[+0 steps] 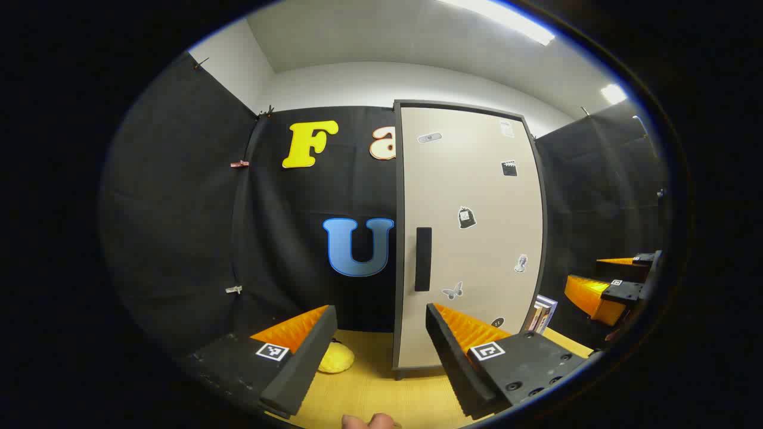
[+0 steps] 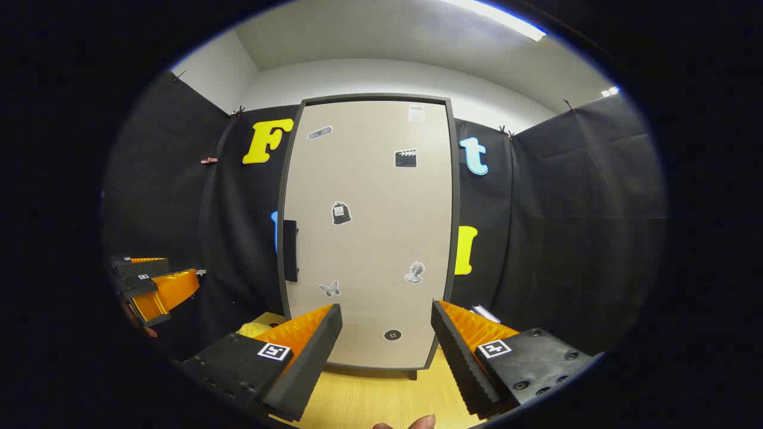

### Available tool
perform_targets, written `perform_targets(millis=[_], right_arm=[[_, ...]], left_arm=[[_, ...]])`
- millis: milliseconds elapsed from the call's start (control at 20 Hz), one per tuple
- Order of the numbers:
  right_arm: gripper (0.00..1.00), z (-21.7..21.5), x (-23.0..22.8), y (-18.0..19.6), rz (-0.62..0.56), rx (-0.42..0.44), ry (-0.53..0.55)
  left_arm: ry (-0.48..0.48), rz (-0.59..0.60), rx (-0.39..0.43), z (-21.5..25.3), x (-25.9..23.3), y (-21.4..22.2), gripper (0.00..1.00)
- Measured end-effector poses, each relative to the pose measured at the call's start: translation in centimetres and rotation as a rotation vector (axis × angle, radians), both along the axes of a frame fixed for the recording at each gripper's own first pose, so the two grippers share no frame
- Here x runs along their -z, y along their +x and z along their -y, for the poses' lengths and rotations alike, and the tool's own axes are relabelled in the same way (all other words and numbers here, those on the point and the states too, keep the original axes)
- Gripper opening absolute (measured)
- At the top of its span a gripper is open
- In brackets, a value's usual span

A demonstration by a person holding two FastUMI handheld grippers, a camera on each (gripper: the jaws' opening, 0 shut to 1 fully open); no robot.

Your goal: Open the cabinet door with the right hand, grasp the bottle in the cabinet with the left hand and place it on the coaster, then close the cabinet door with the right hand.

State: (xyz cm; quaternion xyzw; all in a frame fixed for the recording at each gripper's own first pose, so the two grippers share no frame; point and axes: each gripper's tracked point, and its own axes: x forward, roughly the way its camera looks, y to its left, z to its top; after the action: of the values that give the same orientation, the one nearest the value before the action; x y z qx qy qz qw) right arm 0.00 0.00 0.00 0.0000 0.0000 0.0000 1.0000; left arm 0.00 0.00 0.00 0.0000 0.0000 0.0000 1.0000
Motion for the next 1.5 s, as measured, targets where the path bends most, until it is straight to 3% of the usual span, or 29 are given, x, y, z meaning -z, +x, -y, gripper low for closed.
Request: perform_targets(millis=[1150,1500], right_arm=[[0.98,-0.7,0.2,0.7,0.0,0.013,-0.002],[0.98,-4.3,-0.5,3.2,-0.003,-0.042,0.004]], left_arm=[[0.008,0.006,0.012,-0.2,0.5,1.4,0.95],[0.013,0.014,-0.013,-2.5,0.5,1.9,0.95]])
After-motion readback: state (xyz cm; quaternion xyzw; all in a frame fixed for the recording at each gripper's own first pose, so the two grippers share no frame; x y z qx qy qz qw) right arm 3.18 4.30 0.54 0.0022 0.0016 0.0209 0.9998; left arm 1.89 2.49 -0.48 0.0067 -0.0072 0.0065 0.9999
